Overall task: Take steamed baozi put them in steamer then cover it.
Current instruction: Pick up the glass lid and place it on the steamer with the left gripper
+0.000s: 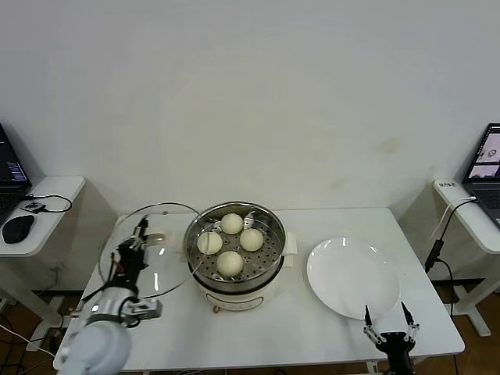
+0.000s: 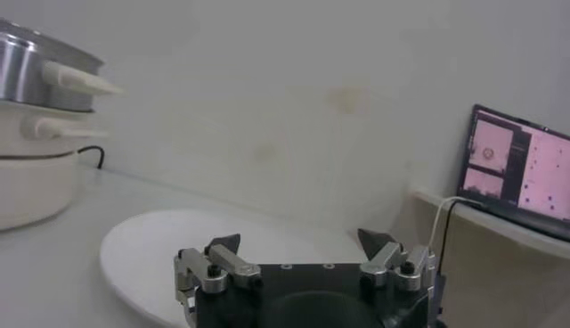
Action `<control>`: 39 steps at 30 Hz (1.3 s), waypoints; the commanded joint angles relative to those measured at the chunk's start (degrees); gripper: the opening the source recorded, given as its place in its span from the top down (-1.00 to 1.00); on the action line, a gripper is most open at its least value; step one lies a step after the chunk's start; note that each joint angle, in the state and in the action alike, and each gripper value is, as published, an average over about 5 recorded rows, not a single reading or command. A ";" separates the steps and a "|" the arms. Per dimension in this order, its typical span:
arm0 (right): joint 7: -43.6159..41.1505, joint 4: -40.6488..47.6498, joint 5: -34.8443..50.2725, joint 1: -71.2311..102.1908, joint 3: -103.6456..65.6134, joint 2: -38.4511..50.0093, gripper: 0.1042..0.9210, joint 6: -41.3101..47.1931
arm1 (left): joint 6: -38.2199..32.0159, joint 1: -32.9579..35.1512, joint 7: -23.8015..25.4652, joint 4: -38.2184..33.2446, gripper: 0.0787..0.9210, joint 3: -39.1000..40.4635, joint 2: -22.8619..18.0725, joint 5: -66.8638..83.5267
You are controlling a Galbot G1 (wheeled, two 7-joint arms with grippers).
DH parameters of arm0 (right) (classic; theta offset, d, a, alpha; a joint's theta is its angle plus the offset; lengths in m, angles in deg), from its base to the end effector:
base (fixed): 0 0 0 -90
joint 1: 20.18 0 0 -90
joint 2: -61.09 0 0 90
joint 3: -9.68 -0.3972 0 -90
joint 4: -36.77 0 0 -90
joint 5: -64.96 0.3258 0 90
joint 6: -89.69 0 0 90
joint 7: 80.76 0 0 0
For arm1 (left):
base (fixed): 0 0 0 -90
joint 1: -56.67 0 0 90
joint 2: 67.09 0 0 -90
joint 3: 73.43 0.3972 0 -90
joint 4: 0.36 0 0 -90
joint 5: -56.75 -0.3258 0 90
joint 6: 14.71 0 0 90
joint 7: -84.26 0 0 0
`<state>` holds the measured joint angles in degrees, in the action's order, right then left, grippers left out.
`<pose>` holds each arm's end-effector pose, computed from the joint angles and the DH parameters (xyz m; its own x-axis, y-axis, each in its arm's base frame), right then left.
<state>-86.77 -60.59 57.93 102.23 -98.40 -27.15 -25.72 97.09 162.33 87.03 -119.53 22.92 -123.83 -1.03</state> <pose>0.0705 -0.1111 -0.4620 -0.9954 0.0956 0.0094 0.0884 0.9497 -0.3005 0.2138 0.1044 -0.2849 -0.9991 -0.0201 -0.0362 -0.0376 0.0772 0.9963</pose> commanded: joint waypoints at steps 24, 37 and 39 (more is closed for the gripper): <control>1.56 3.11 -7.13 -0.72 3.22 -2.13 -0.76 -1.34 | 9.89 -20.17 10.90 9.39 0.85 27.44 -16.77 -19.23; 1.40 3.65 -7.17 -0.72 3.51 -2.12 -0.76 -1.37 | 9.07 -21.89 10.60 13.14 0.85 28.38 -17.32 -19.82; 1.36 3.79 -7.20 -0.73 3.60 -2.11 -0.76 -1.38 | 8.97 -22.12 10.49 13.78 0.85 28.31 -17.37 -19.74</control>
<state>-85.38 -57.05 50.94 101.55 -95.00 -29.20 -27.03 106.03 141.46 97.43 -108.31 49.80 -140.39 -20.11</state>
